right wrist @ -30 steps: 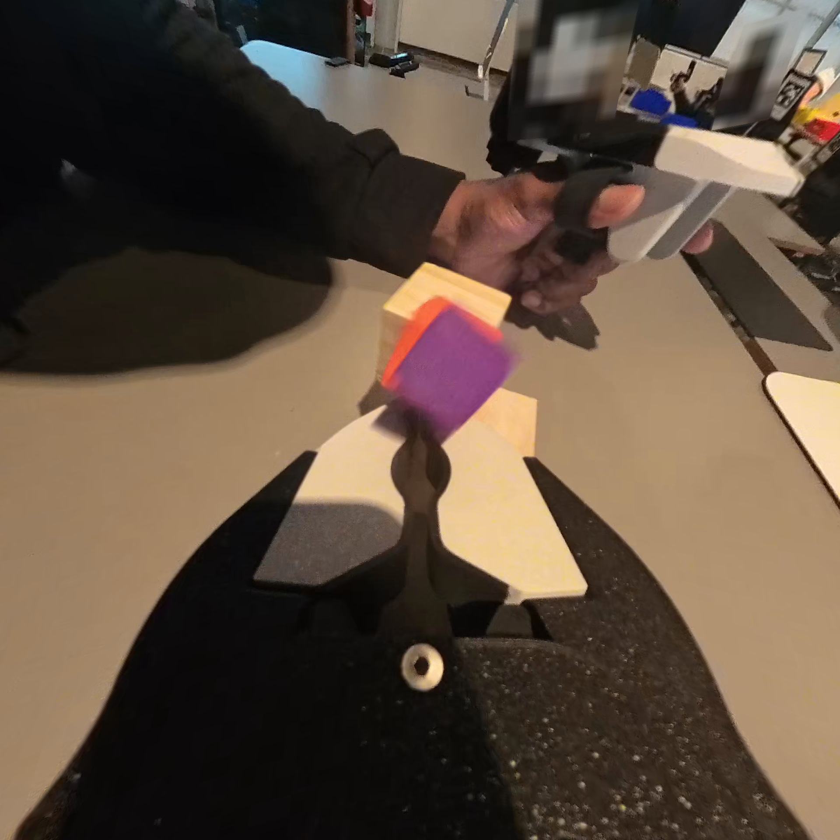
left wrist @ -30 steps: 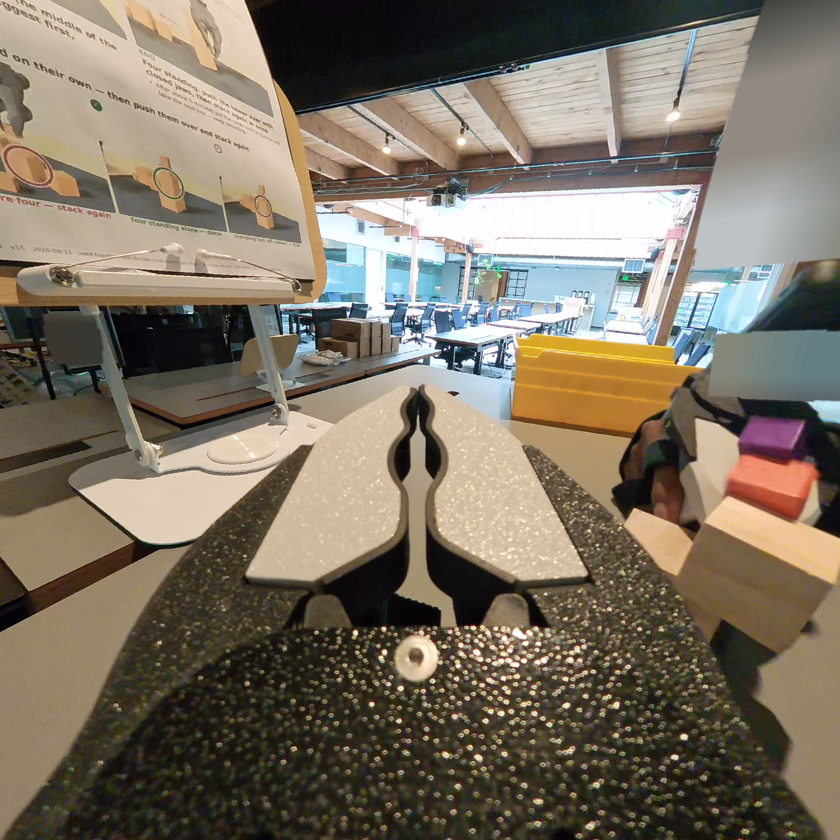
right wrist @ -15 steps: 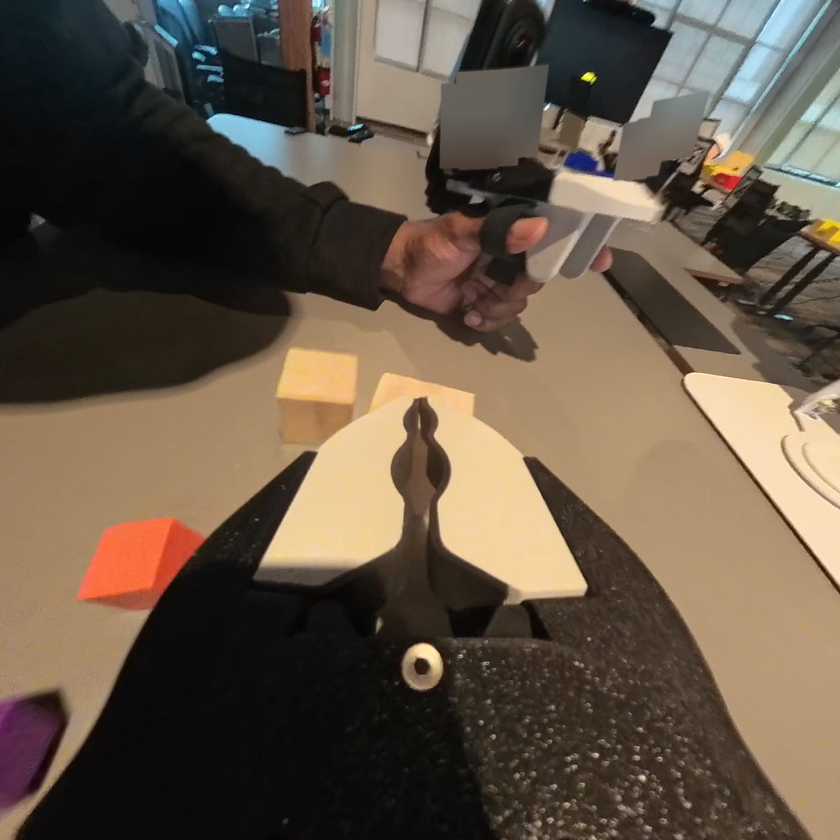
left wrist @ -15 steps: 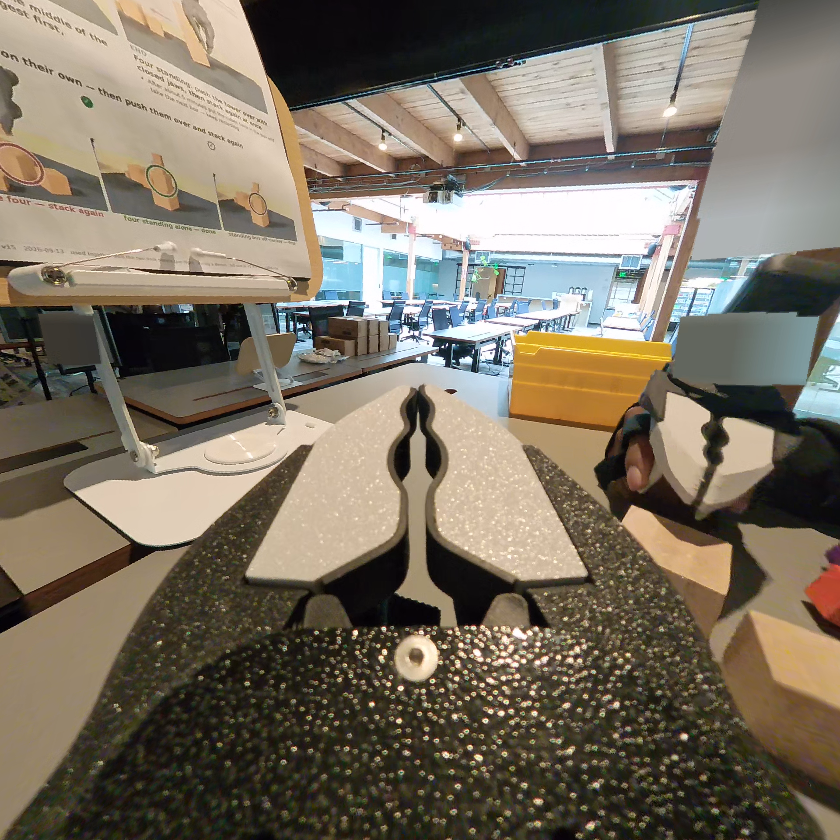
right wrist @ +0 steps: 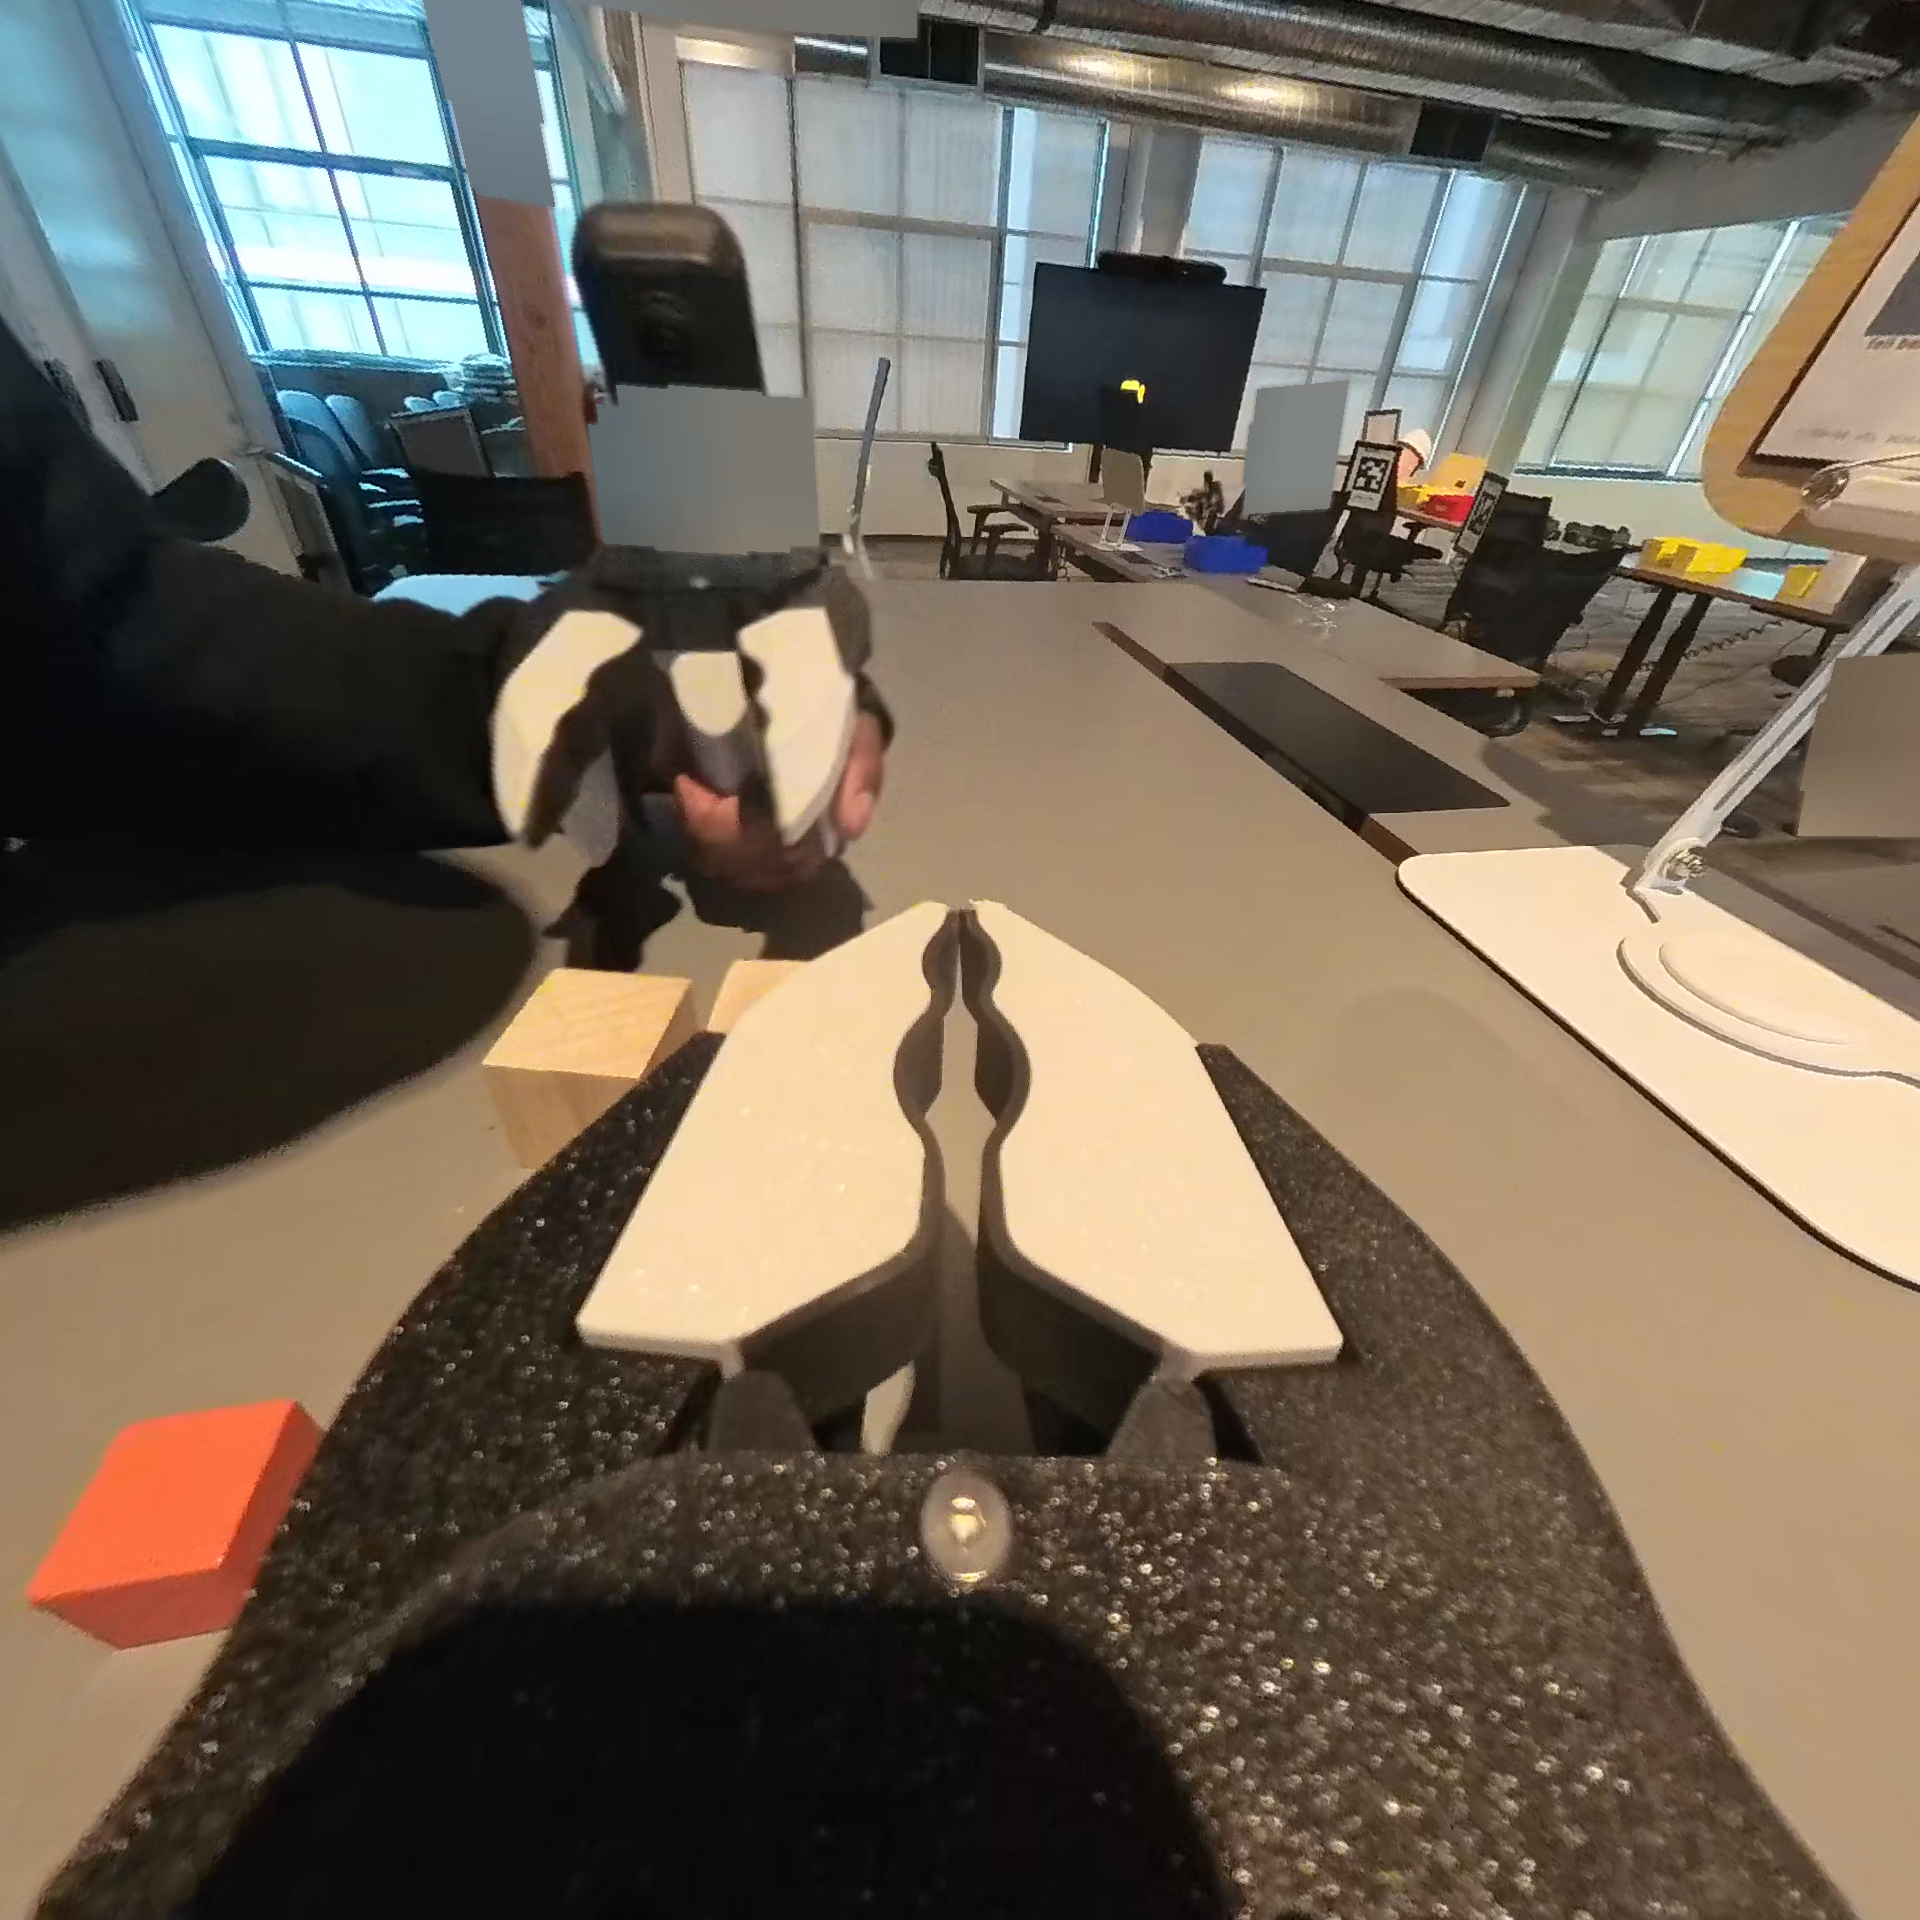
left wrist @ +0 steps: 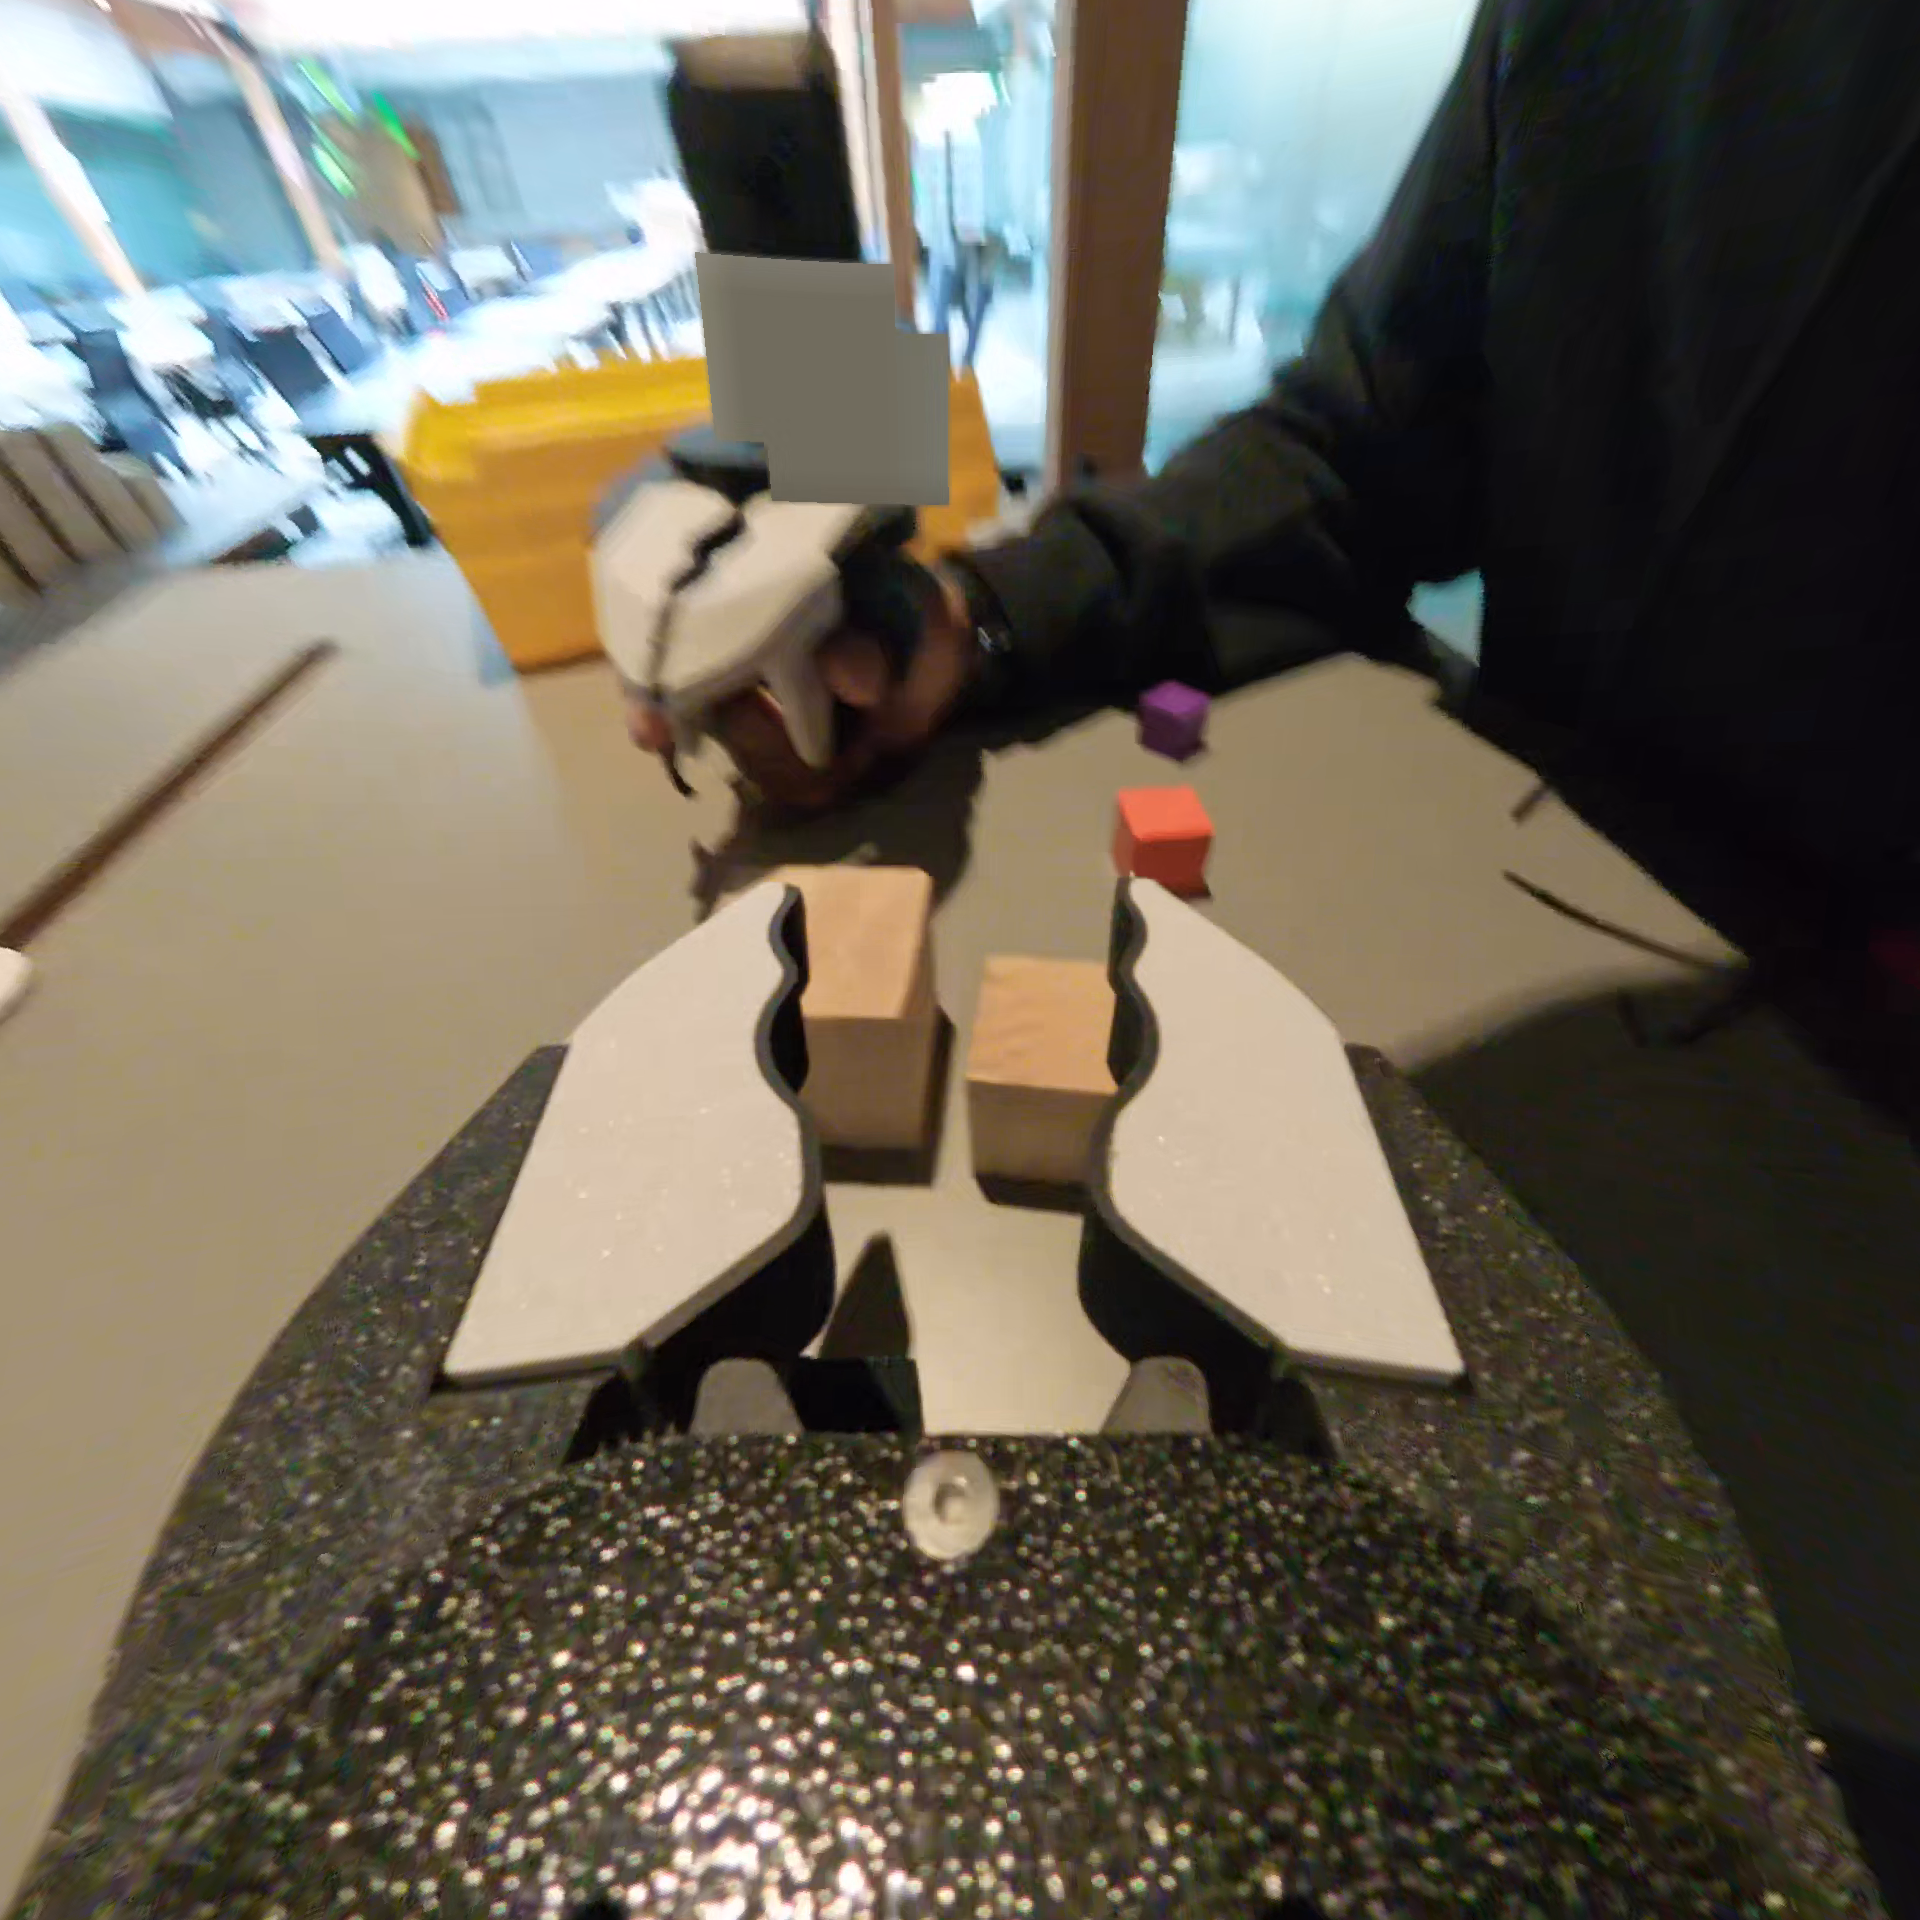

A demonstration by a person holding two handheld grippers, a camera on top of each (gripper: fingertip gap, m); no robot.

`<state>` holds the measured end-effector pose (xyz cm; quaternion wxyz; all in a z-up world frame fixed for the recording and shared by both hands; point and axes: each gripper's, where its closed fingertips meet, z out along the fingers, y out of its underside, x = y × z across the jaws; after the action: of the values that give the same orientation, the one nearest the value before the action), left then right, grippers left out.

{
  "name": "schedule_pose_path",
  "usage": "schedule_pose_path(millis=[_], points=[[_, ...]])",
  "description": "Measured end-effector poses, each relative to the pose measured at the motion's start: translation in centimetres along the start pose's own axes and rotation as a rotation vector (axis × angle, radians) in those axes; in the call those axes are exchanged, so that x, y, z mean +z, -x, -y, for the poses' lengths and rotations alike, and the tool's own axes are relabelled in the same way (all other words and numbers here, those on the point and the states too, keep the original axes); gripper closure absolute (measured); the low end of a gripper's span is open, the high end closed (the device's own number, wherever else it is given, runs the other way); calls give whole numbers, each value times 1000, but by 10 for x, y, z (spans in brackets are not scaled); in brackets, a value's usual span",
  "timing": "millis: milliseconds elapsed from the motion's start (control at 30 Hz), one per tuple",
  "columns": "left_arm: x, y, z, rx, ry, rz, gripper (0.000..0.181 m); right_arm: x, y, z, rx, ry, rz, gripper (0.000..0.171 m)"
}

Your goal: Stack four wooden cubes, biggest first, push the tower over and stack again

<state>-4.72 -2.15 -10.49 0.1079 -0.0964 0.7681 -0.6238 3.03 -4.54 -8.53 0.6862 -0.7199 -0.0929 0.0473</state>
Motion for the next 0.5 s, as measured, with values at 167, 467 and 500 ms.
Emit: schedule_pose_path(millis=[167, 467, 500], points=[[11, -29, -29, -2, 223, -94, 122, -1, -1, 1, 22, -8, 10, 171], [18, -29, -45, 14, 341, -78, 134, 2, 1, -2, 16, 15, 22, 171], [19, -27, -45, 7, 343, -68, 136, 2, 1, -2, 14, 17, 21, 171]])
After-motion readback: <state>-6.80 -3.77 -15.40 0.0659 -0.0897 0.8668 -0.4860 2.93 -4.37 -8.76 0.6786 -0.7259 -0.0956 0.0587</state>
